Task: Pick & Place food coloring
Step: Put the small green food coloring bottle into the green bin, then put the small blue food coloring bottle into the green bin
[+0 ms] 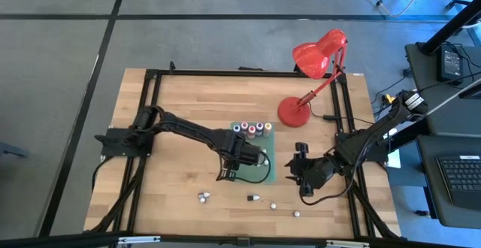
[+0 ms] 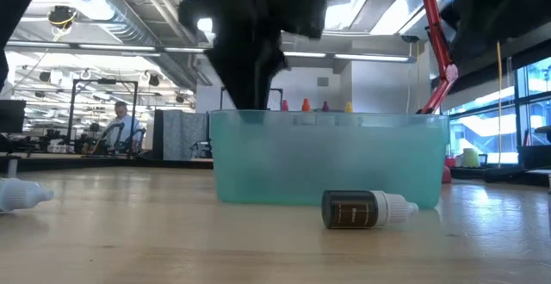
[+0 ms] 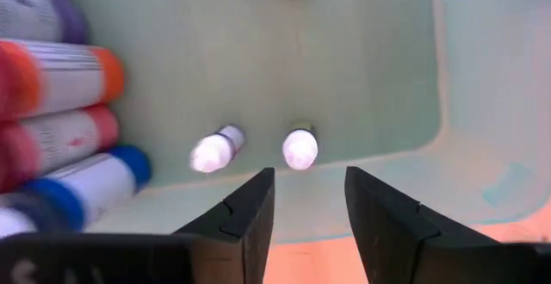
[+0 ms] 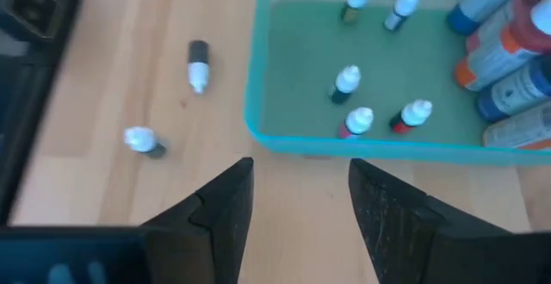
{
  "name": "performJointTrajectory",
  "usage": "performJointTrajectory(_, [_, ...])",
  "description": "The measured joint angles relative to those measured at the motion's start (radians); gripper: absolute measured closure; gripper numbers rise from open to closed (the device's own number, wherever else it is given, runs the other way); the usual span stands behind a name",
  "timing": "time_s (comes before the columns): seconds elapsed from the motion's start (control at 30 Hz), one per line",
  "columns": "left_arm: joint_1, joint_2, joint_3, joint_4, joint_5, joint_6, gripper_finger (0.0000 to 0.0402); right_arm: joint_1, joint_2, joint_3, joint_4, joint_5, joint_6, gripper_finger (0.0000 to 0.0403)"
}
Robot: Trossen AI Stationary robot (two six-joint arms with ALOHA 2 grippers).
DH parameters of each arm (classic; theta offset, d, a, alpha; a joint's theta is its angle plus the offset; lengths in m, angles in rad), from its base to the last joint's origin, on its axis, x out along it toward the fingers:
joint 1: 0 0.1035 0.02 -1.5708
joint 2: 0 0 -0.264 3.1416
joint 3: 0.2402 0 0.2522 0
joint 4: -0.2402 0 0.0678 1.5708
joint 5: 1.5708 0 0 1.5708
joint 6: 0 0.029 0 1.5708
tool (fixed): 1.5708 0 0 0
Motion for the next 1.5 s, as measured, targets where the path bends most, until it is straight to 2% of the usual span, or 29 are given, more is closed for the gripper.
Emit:
performJointTrajectory(0.27, [0.0,-0.124,0.0,0.019,-0.003,-0.029,0.0267,0.043,0.0,0.13,-0.084,-0.085,-0.017,0.021])
performJointTrajectory(0.4, [-0.005,-0.22,-0.049,0.155,-0.003,-0.037,0.0265,0.124,0.003,0.138,-0.077,-0.121,-0.017,0.021])
performJointTrajectory(0.5, [-0.009,-0.309,-0.175,0.362,0.014,-0.024,0.0266,0.196,0.024,0.139,-0.077,-0.164,0.018,0.021])
performJointTrajectory(0.63, [-0.01,-0.426,-0.402,0.669,0.071,-0.056,0.0269,0.276,0.078,0.139,-0.057,-0.153,0.119,0.021])
performJointTrajectory(0.8, [-0.021,-0.517,-0.673,1.044,0.091,-0.115,0.0267,0.31,0.183,0.139,0.007,-0.143,0.161,0.021])
performJointTrajectory(0.93, [-0.034,-0.553,-0.81,1.247,0.091,-0.174,0.0265,0.313,0.266,0.155,0.013,-0.174,0.136,0.021])
performJointTrajectory(1.07, [-0.047,-0.563,-0.877,1.352,0.086,-0.2,0.0267,0.313,0.351,0.24,-0.102,-0.188,0.136,0.021])
performJointTrajectory(1.2, [-0.061,-0.563,-0.885,1.358,0.085,-0.2,0.0267,0.313,0.432,0.329,-0.209,-0.162,0.136,0.021])
performJointTrajectory(1.5, [-0.074,-0.562,-0.884,1.338,0.086,-0.198,0.0269,0.31,0.529,0.36,-0.236,-0.153,0.158,0.021])
